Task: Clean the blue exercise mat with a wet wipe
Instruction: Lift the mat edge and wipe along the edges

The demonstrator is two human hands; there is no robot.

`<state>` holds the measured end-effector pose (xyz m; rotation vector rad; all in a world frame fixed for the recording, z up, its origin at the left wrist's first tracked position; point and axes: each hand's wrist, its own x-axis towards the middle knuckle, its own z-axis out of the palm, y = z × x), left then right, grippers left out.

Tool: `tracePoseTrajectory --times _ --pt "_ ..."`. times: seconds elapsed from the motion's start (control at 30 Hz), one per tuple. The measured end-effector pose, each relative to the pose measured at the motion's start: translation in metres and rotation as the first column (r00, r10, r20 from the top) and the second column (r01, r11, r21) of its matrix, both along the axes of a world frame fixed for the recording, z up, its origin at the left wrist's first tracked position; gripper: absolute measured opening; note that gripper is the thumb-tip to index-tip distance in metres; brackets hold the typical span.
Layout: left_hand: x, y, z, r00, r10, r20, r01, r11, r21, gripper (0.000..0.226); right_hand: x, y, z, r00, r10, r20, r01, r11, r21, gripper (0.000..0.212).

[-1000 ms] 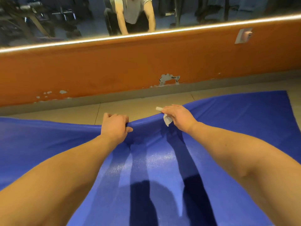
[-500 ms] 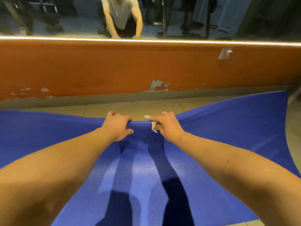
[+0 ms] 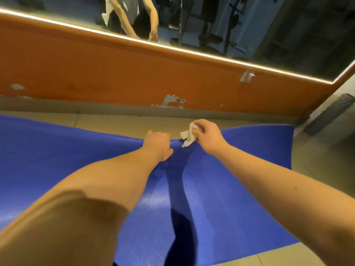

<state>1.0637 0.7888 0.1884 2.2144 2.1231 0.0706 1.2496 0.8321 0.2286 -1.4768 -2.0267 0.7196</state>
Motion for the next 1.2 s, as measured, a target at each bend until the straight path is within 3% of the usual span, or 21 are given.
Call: tracePoseTrajectory --times 0.13,0.33,0.43,0.57,0.7,0.77,0.93,1.1,1.2 --pt "0.002 0.005 -0.009 1.0 0.002 0.01 -0.002 1.0 0.001 0.013 0.006 0.002 -0.012 0.998 -0.029 0.055 0.029 0.999 -0.013 0.02" --pt "0.003 0.009 -0.018 0.999 0.035 0.011 -0.035 0.999 0.029 0.013 0.002 0.018 -0.03 0.975 -0.152 0.163 0.124 0.977 0.171 0.01" --pt "0.006 0.01 -0.021 0.998 0.055 0.014 -0.055 0.998 0.034 0.014 0.002 0.026 -0.04 0.947 -0.066 0.314 -0.013 0.97 0.242 0.015" --pt "0.01 0.009 -0.021 0.998 0.063 0.02 -0.064 0.997 0.051 0.017 0.006 0.03 -0.054 0.929 0.088 0.359 -0.202 0.934 0.294 0.019" --pt "0.008 0.004 -0.02 0.997 0.081 0.003 -0.081 0.995 0.058 0.02 0.026 0.019 -0.073 0.812 0.137 0.567 -0.363 0.879 0.308 0.039" --pt "0.006 0.003 -0.021 0.996 0.086 -0.009 -0.085 0.994 0.061 0.023 0.032 0.017 -0.077 0.814 0.138 0.564 -0.379 0.862 0.337 0.044" --pt "0.007 -0.001 -0.023 0.992 0.124 -0.013 -0.123 0.99 0.07 0.029 0.01 0.025 -0.08 0.779 0.328 0.534 -0.55 0.766 0.332 0.032" --pt "0.01 -0.001 -0.021 0.988 0.153 -0.013 -0.152 0.987 0.054 0.028 0.022 0.032 -0.086 0.683 0.32 0.656 -0.642 0.691 0.331 0.056" --pt "0.015 0.001 -0.021 0.987 0.16 -0.025 -0.159 0.987 0.037 0.025 0.023 0.032 -0.086 0.656 0.323 0.682 -0.649 0.703 0.291 0.059"
